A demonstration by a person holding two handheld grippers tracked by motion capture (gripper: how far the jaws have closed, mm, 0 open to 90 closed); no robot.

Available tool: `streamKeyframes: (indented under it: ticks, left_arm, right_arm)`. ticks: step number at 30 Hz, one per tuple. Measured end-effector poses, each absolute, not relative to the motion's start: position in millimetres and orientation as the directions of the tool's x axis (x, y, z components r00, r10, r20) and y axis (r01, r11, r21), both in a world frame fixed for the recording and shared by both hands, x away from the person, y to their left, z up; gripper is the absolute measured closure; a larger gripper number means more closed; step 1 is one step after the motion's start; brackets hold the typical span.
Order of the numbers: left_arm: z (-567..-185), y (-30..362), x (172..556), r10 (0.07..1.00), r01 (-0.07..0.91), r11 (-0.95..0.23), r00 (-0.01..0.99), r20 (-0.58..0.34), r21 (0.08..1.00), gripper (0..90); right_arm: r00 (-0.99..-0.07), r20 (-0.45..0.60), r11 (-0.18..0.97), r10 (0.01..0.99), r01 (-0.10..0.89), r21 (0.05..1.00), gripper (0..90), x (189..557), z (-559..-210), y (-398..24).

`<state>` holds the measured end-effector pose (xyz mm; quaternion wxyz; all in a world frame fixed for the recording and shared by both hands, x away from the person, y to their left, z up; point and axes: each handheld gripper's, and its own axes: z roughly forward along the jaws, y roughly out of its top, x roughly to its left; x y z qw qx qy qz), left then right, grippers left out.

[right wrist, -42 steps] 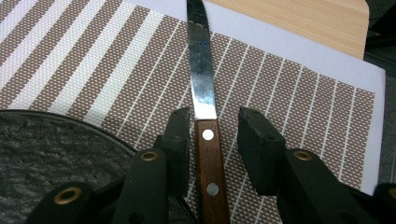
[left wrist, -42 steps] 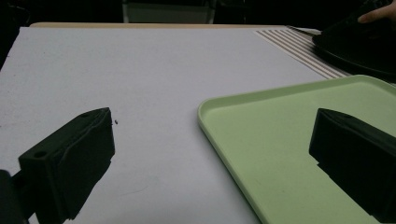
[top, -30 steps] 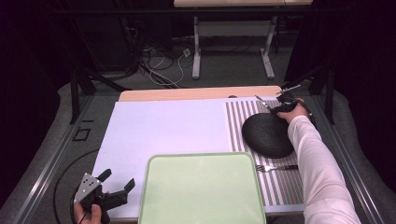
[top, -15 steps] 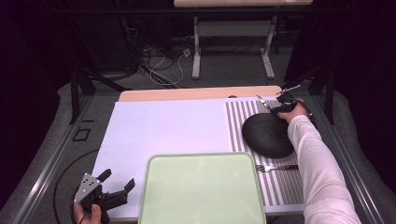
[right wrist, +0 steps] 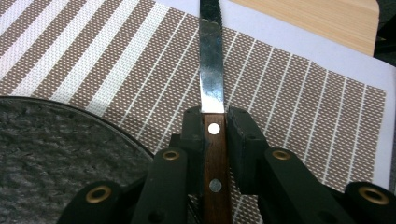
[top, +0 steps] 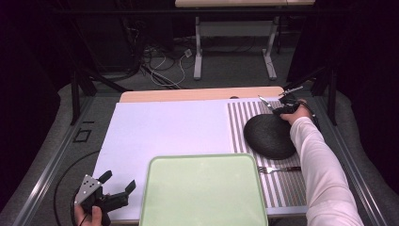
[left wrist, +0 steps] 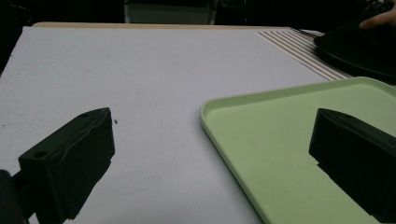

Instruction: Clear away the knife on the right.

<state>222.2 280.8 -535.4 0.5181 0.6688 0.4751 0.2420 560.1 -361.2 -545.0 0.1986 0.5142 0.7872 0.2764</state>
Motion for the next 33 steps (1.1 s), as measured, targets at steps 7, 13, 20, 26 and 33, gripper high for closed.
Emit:
streamKeyframes:
  ticks: [7, 13, 20, 26, 33]
  left_arm:
    - [-535.8, 280.7, 222.7, 0.886, 0.387, -0.015, 0.431, -0.167, 0.922, 0.4]
    - [-536.1, 280.0, 222.8, 0.886, 0.389, -0.012, 0.431, -0.171, 0.921, 0.5]
    - [-535.1, 278.9, 224.1, 0.881, 0.385, -0.018, 0.443, -0.168, 0.923, 0.4]
    - [-534.5, 280.0, 226.0, 0.874, 0.387, -0.014, 0.452, -0.177, 0.922, 0.4]
    - [-533.3, 278.7, 233.2, 0.863, 0.384, -0.015, 0.472, -0.182, 0.923, 0.4]
  right_arm:
    - [-0.379, -0.044, 0.315, 0.924, 0.694, 0.648, 77.1, 558.6, -541.0, -368.7]
    - [-0.361, -0.051, 0.307, 0.931, 0.701, 0.643, 77.1, 554.0, -539.1, -383.1]
    - [-0.329, -0.065, 0.292, 0.942, 0.708, 0.643, 77.1, 544.8, -530.4, -395.4]
    - [-0.319, -0.051, 0.273, 0.947, 0.709, 0.651, 77.1, 537.0, -522.1, -393.2]
    - [-0.317, -0.038, 0.262, 0.948, 0.703, 0.662, 77.1, 526.0, -513.3, -382.9]
